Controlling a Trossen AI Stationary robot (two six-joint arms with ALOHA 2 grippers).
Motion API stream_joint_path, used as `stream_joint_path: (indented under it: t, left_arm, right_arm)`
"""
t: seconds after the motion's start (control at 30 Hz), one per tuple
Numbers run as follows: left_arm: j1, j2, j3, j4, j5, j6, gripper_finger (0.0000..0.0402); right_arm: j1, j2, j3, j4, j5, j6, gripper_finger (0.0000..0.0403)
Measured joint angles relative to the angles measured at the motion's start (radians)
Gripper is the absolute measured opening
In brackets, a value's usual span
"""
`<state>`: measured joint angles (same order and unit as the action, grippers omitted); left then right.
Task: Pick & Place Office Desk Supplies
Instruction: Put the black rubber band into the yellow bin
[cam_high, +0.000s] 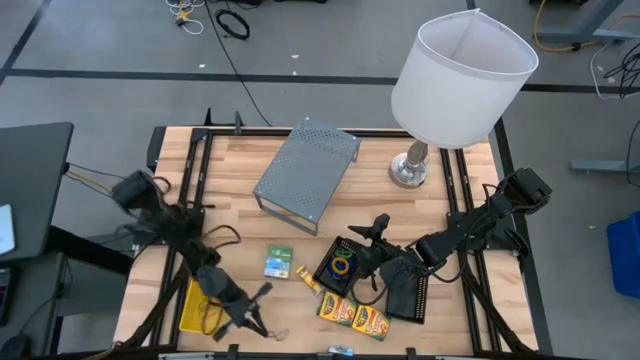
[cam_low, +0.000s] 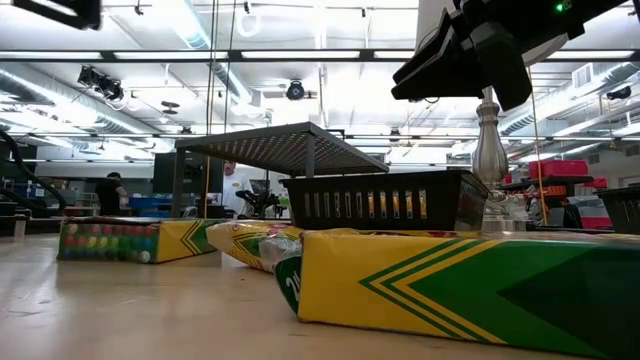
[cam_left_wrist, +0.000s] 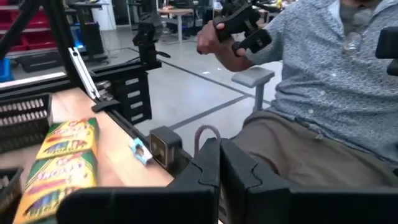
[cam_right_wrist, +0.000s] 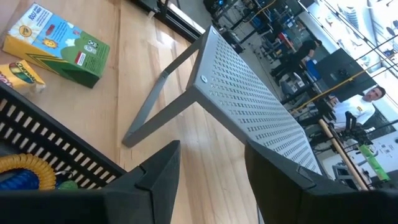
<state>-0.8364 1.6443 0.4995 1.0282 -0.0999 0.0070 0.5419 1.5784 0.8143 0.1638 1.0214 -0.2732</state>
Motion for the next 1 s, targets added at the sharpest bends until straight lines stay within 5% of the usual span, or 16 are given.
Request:
stream_joint_path:
  t: [0.63,1.0]
  left_arm:
    - [-0.369,-0.687,-0.090,-0.767,-0.400,-0.317,0.0001]
    - [-0.518,-0.825,-0.090,-1.029,-0.555,-0.528,0.0001]
  right_arm:
    - [0.000,0.000,0.000,0.000,0.000,0.033,0.0188]
    - [-0.001,0.000,0.000,0.000,-0.005,0.033,0.0188]
